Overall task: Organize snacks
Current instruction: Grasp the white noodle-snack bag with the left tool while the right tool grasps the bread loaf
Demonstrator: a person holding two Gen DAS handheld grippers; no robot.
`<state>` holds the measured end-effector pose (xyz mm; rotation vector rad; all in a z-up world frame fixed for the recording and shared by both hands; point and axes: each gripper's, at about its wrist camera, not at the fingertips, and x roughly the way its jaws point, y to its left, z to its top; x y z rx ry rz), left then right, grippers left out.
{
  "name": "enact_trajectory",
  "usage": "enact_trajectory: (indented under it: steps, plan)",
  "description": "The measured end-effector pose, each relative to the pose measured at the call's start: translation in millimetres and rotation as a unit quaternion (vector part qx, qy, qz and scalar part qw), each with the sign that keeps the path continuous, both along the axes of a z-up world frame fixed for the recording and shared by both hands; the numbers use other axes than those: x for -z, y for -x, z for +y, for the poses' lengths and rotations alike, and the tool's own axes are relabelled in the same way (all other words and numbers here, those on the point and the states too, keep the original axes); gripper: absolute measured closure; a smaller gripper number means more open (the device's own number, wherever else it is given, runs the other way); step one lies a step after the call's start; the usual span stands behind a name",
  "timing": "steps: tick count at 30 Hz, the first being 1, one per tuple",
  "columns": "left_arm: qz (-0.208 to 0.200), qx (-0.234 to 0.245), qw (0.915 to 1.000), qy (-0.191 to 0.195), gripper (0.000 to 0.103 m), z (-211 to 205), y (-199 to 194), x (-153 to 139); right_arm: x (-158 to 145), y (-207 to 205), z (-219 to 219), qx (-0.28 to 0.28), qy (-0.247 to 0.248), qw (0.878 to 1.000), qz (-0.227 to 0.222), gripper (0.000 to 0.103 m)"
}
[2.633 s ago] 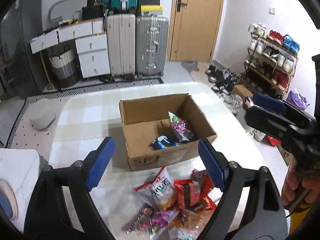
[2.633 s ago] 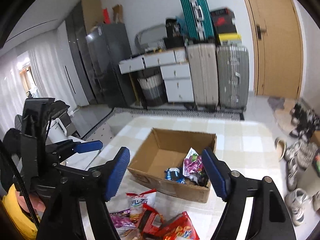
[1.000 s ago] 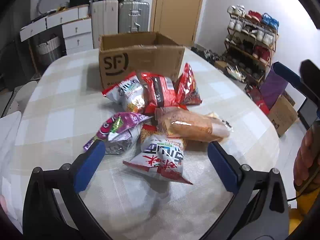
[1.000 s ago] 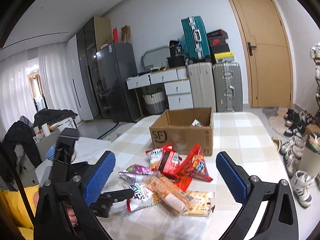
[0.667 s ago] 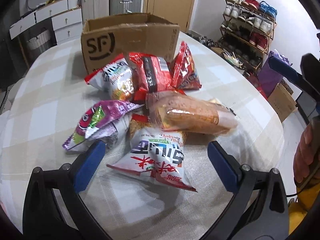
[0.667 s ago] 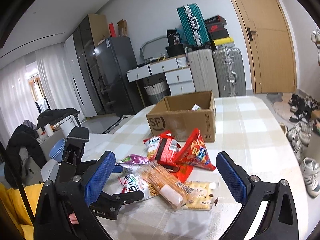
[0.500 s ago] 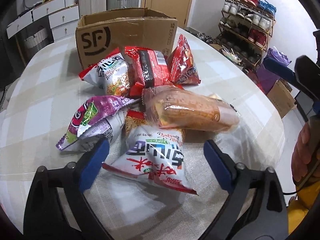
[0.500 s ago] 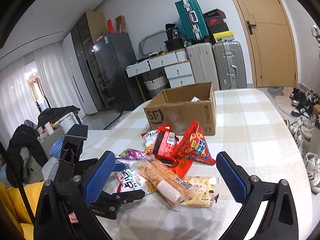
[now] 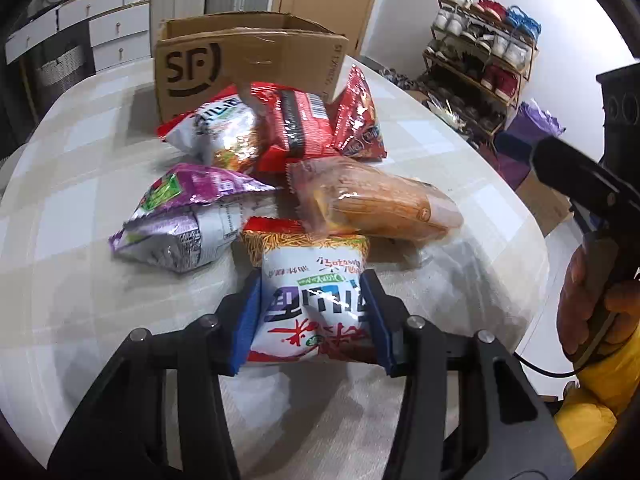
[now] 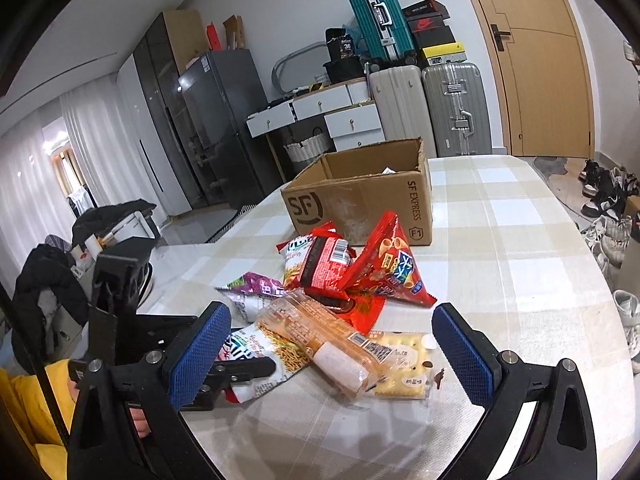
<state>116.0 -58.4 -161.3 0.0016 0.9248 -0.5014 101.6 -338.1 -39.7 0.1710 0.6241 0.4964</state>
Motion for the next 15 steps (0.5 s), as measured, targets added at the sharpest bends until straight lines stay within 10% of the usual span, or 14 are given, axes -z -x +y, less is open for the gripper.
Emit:
enact_trajectory:
  steps: [15]
  plan:
    - [-0.004, -0.006, 0.9976, 0.069, 0.058, 42.2, 28.5, -14.0, 1.1, -0.1, 18.1, -0.009, 0.017, 1.0, 0.018, 0.001]
